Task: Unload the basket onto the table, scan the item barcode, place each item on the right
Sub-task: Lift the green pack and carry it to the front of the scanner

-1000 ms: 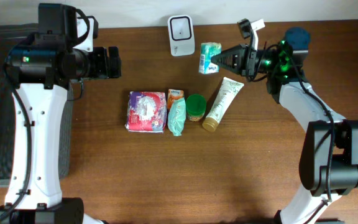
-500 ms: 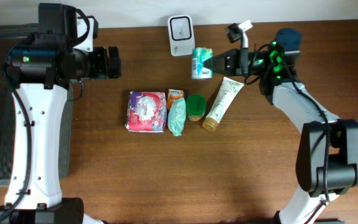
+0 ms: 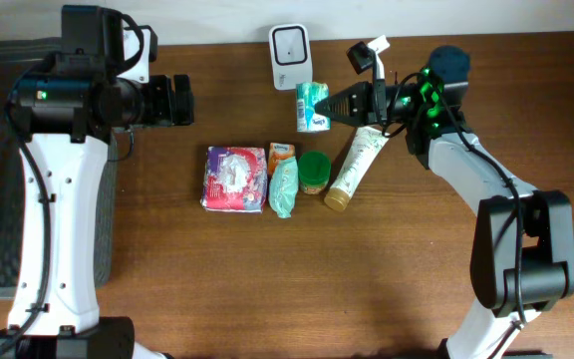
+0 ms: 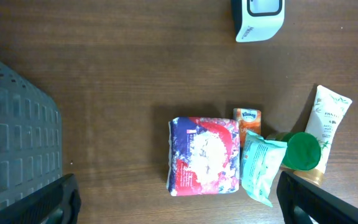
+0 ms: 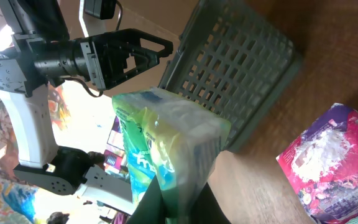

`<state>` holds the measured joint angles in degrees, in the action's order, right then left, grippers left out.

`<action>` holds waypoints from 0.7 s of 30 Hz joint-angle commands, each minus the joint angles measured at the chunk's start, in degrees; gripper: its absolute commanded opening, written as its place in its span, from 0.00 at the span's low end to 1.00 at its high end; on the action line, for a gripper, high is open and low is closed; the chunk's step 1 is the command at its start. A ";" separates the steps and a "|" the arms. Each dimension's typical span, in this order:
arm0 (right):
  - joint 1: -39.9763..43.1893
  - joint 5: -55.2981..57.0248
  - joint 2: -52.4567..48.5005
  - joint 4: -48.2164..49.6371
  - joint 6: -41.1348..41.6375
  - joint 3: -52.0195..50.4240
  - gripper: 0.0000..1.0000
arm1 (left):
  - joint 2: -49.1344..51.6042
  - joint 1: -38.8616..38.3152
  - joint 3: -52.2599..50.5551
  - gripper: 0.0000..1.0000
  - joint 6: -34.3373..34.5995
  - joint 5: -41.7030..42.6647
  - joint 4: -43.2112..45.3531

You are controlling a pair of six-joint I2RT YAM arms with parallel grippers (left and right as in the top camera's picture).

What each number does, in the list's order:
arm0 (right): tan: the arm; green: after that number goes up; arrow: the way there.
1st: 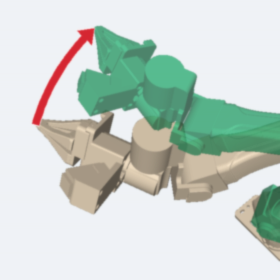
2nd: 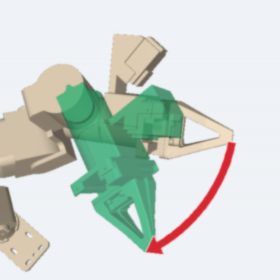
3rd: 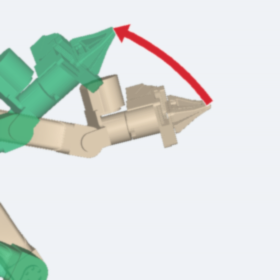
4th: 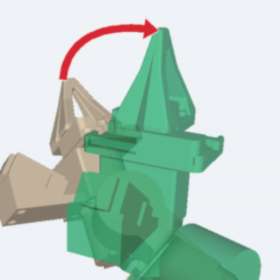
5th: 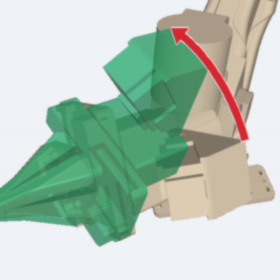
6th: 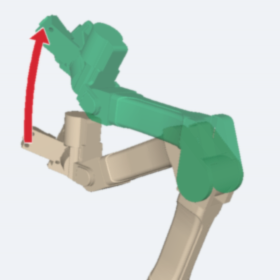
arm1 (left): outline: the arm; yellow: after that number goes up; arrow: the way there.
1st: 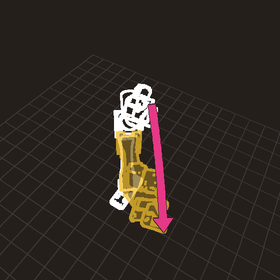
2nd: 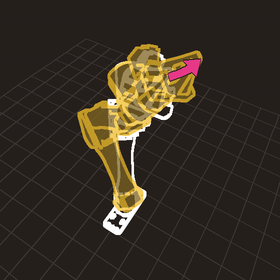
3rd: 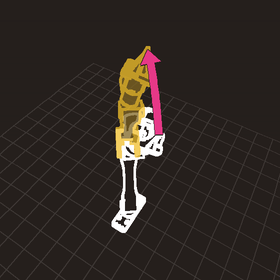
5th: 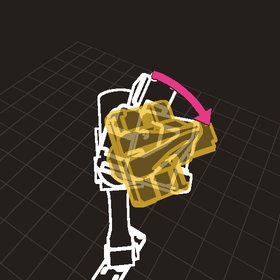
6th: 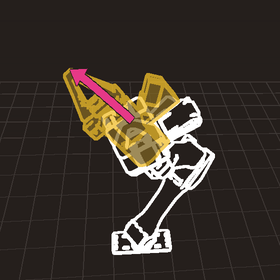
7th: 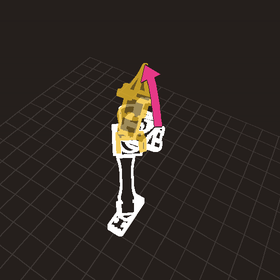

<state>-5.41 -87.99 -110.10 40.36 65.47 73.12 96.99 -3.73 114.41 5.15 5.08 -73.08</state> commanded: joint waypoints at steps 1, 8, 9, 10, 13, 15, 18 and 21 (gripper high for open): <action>-0.22 0.39 0.02 0.22 -1.11 0.22 0.04 | -0.57 0.00 0.07 0.99 -0.52 0.00 0.09; -0.35 6.80 0.02 4.46 -8.57 0.22 0.04 | -0.57 0.00 0.07 0.99 -0.50 0.00 0.09; -0.35 8.90 0.02 4.42 -10.12 0.22 0.04 | -0.57 0.00 0.07 0.99 -0.52 0.00 0.09; -0.35 11.23 0.02 3.91 -12.11 0.22 0.04 | -0.57 0.00 0.07 0.99 -0.50 0.00 0.09; -0.31 25.94 0.02 0.50 -15.17 0.24 0.04 | -0.57 0.00 0.07 0.99 -0.52 0.00 0.09; -0.24 35.60 0.02 0.26 -16.81 0.92 0.04 | -0.57 0.00 0.07 0.99 -0.52 0.00 0.09; -0.24 44.48 0.02 -8.11 -23.85 3.65 0.04 | -0.57 0.00 0.07 0.99 -0.52 0.00 0.09; -0.63 57.46 0.02 -39.74 -43.45 12.04 0.04 | -0.57 0.00 0.07 0.99 -0.50 0.00 0.09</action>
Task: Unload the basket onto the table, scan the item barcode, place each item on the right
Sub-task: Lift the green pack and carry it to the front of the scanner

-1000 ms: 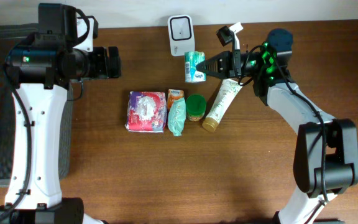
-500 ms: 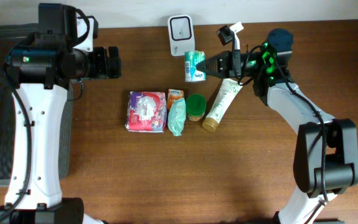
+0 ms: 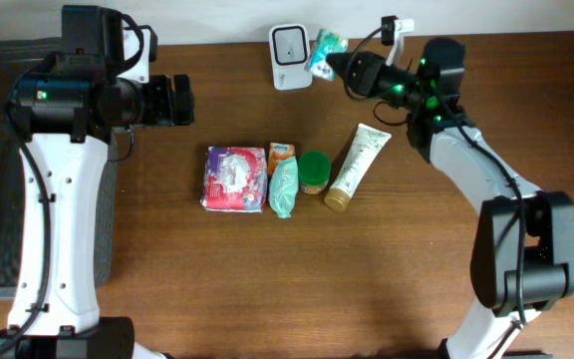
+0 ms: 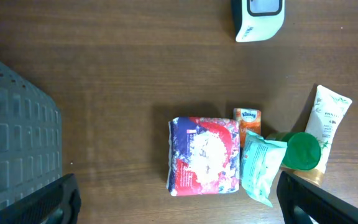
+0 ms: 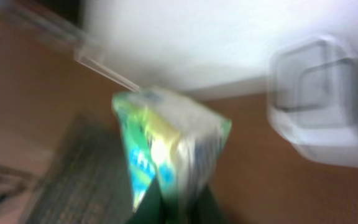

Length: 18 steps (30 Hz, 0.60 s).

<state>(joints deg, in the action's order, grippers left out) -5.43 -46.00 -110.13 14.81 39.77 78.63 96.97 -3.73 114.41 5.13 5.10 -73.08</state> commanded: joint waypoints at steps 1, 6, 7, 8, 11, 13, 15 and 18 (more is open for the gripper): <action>-1.33 23.50 0.04 -24.46 -24.04 9.81 0.04 | -0.55 0.00 0.07 0.99 -0.50 -0.02 0.09; -6.69 51.80 0.04 -38.40 -41.38 17.27 0.04 | -0.55 0.00 0.07 0.99 -0.48 -0.02 0.09; -7.78 55.87 -0.04 -37.53 -43.89 17.27 0.04 | -0.55 0.00 0.07 0.99 -0.50 -0.02 0.09; -9.03 58.69 -0.63 -35.47 -47.19 17.27 0.04 | -0.55 0.00 0.07 0.99 -0.50 -0.02 0.09; -11.58 58.71 -1.95 -28.89 -55.67 17.27 0.04 | -0.55 0.00 0.07 0.99 -0.48 -0.02 0.09; -12.66 58.71 -3.17 -23.54 -57.37 17.27 0.04 | -0.55 0.00 0.07 0.99 -0.50 -0.02 0.09; -13.46 58.29 -5.03 -16.15 -57.59 17.27 0.04 | -0.55 0.00 0.07 0.99 -0.50 -0.02 0.09; -14.47 54.51 -7.80 -7.37 -68.35 17.27 0.04 | -0.55 0.00 0.07 0.99 -0.50 -0.02 0.09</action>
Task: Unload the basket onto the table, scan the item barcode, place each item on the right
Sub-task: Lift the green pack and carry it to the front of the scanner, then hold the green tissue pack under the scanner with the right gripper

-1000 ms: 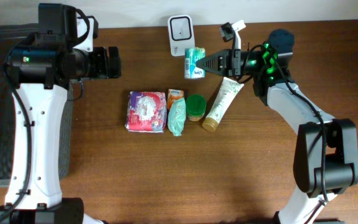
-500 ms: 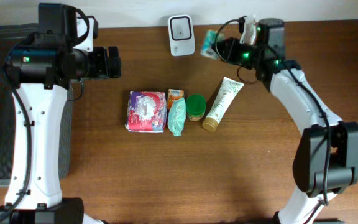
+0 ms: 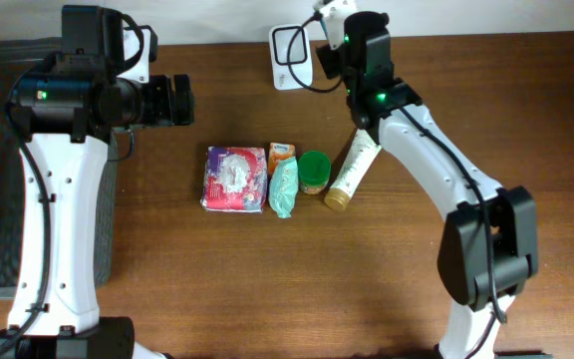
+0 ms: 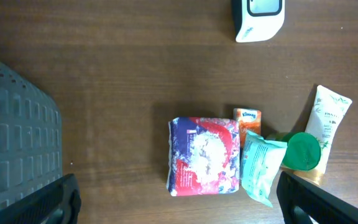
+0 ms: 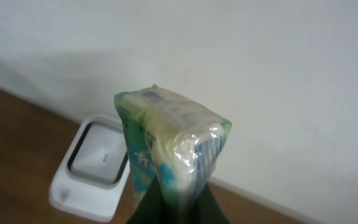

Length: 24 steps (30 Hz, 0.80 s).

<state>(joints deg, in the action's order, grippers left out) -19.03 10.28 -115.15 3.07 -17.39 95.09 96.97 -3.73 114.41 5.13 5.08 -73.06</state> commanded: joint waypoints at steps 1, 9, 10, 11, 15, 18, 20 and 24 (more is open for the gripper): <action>-1.07 -4.42 -3.98 6.67 -15.15 0.81 0.04 | -0.55 0.00 0.07 0.99 -0.50 0.00 0.07; -1.53 -9.88 -13.25 18.47 -19.91 0.83 0.04 | -0.55 0.00 0.07 0.99 -0.48 0.00 0.07; -1.53 -9.94 -14.23 19.37 -19.91 0.83 0.04 | -0.55 0.00 0.07 0.99 -0.50 0.00 0.07; -1.53 -10.58 -15.58 20.44 -19.91 0.87 0.04 | -0.55 0.00 0.07 0.99 -0.50 0.00 0.07; -1.55 -14.21 -18.08 21.97 -19.89 0.87 0.04 | -0.55 0.00 0.07 0.99 -0.48 0.00 0.07; -1.53 -14.19 -18.27 22.40 -19.89 0.87 0.04 | -0.55 0.00 0.07 0.99 -0.50 0.00 0.07; -1.33 -14.19 -18.32 22.71 -19.89 0.87 0.04 | -0.55 0.00 0.07 0.99 -0.50 0.00 0.07; -1.07 -14.16 -18.32 22.16 -19.89 0.87 0.04 | -0.55 0.00 0.07 0.99 -0.50 0.00 0.07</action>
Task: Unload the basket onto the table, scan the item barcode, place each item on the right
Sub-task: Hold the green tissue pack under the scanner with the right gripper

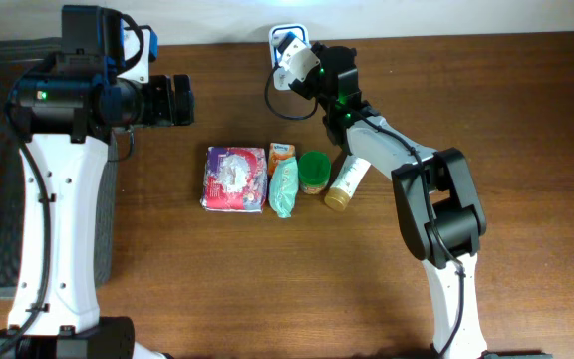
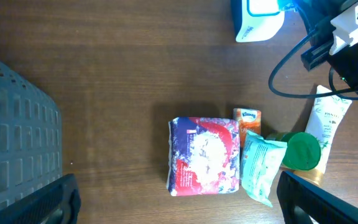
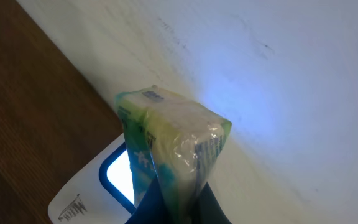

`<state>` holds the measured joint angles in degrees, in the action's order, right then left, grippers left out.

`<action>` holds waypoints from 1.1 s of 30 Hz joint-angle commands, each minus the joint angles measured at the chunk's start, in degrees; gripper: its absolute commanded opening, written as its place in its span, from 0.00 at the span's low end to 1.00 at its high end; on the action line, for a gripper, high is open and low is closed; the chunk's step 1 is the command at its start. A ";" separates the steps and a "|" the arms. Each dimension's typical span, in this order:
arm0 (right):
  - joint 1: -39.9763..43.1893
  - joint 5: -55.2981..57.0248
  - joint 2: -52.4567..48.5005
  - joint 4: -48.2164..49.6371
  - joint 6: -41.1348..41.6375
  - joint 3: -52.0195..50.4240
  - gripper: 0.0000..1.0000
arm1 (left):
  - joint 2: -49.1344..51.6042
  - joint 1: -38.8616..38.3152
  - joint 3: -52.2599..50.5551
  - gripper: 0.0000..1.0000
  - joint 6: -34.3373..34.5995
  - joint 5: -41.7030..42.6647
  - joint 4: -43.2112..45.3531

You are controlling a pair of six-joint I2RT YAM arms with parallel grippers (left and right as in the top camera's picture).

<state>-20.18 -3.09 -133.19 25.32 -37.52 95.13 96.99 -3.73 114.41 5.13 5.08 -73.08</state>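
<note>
My right gripper (image 3: 171,198) is shut on a green-and-white wrapped packet (image 3: 166,134). It holds the packet close over the white barcode scanner (image 3: 82,190), whose window glows bright. From overhead the right gripper (image 1: 302,60) sits right at the scanner (image 1: 283,38), which casts blue light on the wall; the packet is mostly hidden there. The left gripper (image 1: 174,100) hangs open at the back left, away from all items. Its wrist view shows the lit scanner (image 2: 257,18) and the right arm (image 2: 344,46) beside it.
A row of items lies mid-table: a red-and-white pack (image 1: 234,178), an orange tissue packet (image 1: 281,151), a teal pouch (image 1: 283,187), a green-lidded jar (image 1: 314,171) and a cream tube (image 1: 351,175). A grey basket stands at the left edge.
The right gripper with the packet has shifted down and left, onto the scanner. The scanner's window now glows and blue light shows on the wall. The left arm is unchanged.
First the right gripper held the packet low near the tube, right of the scanner. Then it held it just beside the scanner's right side. After that the arm had swung round with the packet above the scanner. Now the packet is at the lit window.
</note>
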 commanded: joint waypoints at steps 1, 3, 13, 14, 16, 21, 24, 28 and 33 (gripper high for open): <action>0.09 -0.81 -0.28 -0.46 0.24 0.83 0.04 | -0.57 0.00 0.07 0.99 -0.50 0.00 0.09; 0.33 -0.81 -0.31 -1.16 0.24 0.83 0.04 | -0.57 0.00 0.07 0.99 -0.50 0.00 0.09; 3.13 -0.72 -0.37 -3.80 1.86 0.85 0.04 | -0.57 0.00 0.07 0.99 -0.50 0.00 0.09; 3.37 0.87 -0.24 -3.30 5.42 1.46 0.04 | -0.57 0.00 0.07 0.99 -0.48 0.00 0.09; 4.28 3.89 0.35 -3.37 11.34 3.13 0.04 | -0.57 0.00 0.07 0.99 -0.48 0.00 0.09; 13.49 3.96 6.38 -7.98 30.53 5.73 0.04 | -0.57 0.00 0.07 0.99 -0.48 0.00 0.09; 21.24 3.98 10.82 -18.03 35.30 5.70 0.04 | -0.57 0.00 0.07 0.99 -0.48 0.00 0.09; 31.98 3.96 13.44 -32.59 38.71 5.70 0.04 | -0.57 0.00 0.07 0.99 -0.50 0.00 0.09; 46.73 4.00 12.57 -47.78 38.21 5.66 0.04 | -0.57 0.00 0.07 0.99 -0.48 0.00 0.09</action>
<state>20.88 0.62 -120.92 -18.37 -0.60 100.57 96.99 -3.73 114.41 5.13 5.08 -73.08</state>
